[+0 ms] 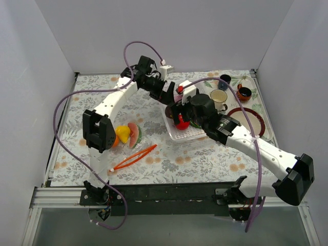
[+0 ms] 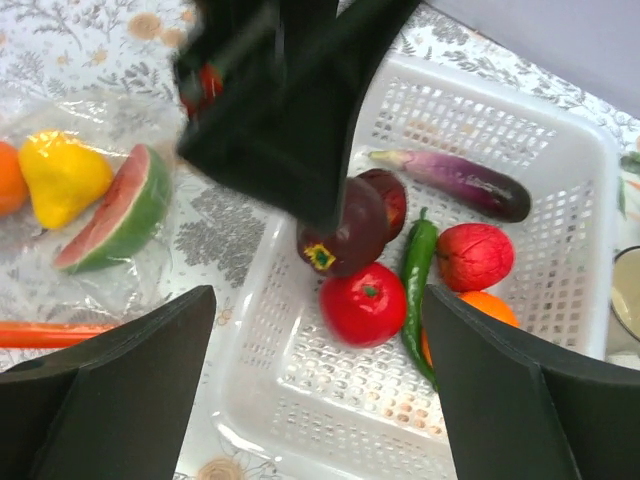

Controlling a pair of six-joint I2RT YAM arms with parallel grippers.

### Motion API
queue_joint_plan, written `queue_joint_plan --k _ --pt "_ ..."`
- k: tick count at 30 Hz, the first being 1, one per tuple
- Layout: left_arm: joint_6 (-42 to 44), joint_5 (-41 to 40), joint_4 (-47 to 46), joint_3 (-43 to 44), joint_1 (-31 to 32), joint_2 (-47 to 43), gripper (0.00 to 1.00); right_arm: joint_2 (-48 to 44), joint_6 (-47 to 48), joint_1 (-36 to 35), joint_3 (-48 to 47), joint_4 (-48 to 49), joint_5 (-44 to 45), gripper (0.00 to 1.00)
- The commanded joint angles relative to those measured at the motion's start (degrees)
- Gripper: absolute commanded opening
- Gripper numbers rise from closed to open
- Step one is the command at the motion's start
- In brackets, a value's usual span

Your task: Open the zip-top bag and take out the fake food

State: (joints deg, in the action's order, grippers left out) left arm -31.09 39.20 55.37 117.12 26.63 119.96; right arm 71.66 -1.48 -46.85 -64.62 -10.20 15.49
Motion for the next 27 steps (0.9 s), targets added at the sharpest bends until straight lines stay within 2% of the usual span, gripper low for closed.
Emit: queue_joint_plan --k 1,2,3,5,6,8,9,10,11,13,18,27 --pt "-1.26 2.89 -1.32 -2.04 -8.60 -13.76 0.98 0.50 1.04 -6.82 0.02 2.90 8.33 0.79" --pt "-0.82 3.68 -2.28 -4.77 -10.96 -15.27 0.98 0.76 0.95 -8.16 0.02 3.08 9.46 0.46" --pt "-0.38 4.30 -4.46 -7.58 -16.03 -16.76 0.98 1.46 -0.01 -10.78 0.11 3.25 10.26 0.32" --pt "1.29 6.84 -6.32 -16.02 -21.60 -20.55 0.98 2.52 -1.24 -13.17 0.20 3.25 10.62 0.07" --pt "2.08 7.55 -6.07 -18.13 -26.50 -21.25 0.96 4.00 -2.73 -15.35 0.11 3.25 10.62 0.01" --pt "6.10 10.70 -3.28 -23.77 -33.98 -21.87 0.78 5.85 -3.88 -17.56 -0.07 3.34 9.66 0.01" --pt "7.52 11.42 -2.39 -25.52 -35.67 -21.96 0.62 8.12 -4.41 -19.84 -0.24 3.69 9.74 0.01" --pt "8.41 11.51 -2.12 -27.28 -37.16 -22.14 0.50 9.19 -5.37 -20.82 -0.33 4.04 9.91 0.01" --pt "10.33 12.99 -2.11 -30.95 -38.48 -22.40 0.26 10.42 -5.73 -21.61 -0.42 4.39 9.48 0.01" --pt "12.54 13.01 -0.62 -33.79 -41.30 -22.32 0.02 14.29 -6.52 -23.89 -1.73 4.31 8.95 0.01" --pt "17.11 12.22 0.35 -40.73 -44.73 -20.13 0.00 20.70 -7.49 -26.97 -4.46 5.62 5.44 0.01" --pt "20.72 7.91 -1.50 -46.36 -45.53 -22.40 0.00 26.59 -8.72 -27.86 -2.97 10.02 -4.14 0.01"
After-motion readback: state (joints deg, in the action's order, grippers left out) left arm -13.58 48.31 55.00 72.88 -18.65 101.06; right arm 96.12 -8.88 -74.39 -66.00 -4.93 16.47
